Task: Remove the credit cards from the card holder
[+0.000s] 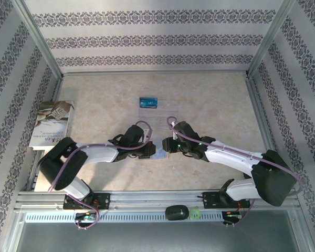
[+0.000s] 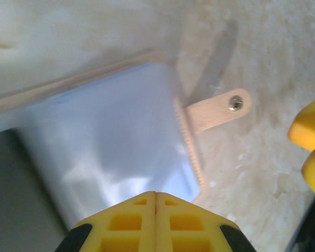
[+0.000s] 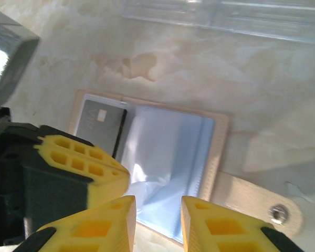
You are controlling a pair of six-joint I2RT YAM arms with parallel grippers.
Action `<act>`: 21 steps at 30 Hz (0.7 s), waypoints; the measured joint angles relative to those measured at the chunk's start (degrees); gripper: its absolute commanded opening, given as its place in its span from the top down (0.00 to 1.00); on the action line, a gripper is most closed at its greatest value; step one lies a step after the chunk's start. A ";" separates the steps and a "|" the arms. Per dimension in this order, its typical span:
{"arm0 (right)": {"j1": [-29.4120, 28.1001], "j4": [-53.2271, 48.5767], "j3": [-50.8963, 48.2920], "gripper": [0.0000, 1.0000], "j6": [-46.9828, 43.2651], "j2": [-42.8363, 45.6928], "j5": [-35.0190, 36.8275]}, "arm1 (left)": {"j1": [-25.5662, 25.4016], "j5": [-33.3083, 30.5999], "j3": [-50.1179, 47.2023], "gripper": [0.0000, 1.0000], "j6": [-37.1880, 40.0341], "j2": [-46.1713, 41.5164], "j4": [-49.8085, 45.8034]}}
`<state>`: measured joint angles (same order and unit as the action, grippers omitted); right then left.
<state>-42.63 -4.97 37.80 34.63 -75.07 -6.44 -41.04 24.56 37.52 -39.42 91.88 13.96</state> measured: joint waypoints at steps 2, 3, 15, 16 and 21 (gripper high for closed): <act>0.72 -0.15 -0.70 0.70 0.00 1.29 0.17 | -0.63 2.38 2.05 1.00 -0.11 2.84 0.22; 0.92 -0.35 -0.79 0.70 0.00 1.70 0.22 | -0.74 3.54 2.64 1.00 -0.11 3.80 0.24; -0.59 0.11 5.27 0.71 -1.29 -6.47 -5.44 | 1.14 -2.16 -3.30 0.92 0.59 -19.45 -3.52; -1.49 0.26 6.62 0.72 -1.62 -8.31 -5.99 | 1.79 -2.99 -3.89 0.92 0.85 -20.52 -3.76; -4.59 1.09 11.23 0.79 -1.64 -15.41 -7.67 | 4.94 -6.36 -8.61 0.94 1.92 -17.79 -5.31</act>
<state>-47.22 -3.88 49.04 32.99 -90.48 -14.11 -36.10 18.20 28.91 -37.50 74.08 8.64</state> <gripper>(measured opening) 0.232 0.072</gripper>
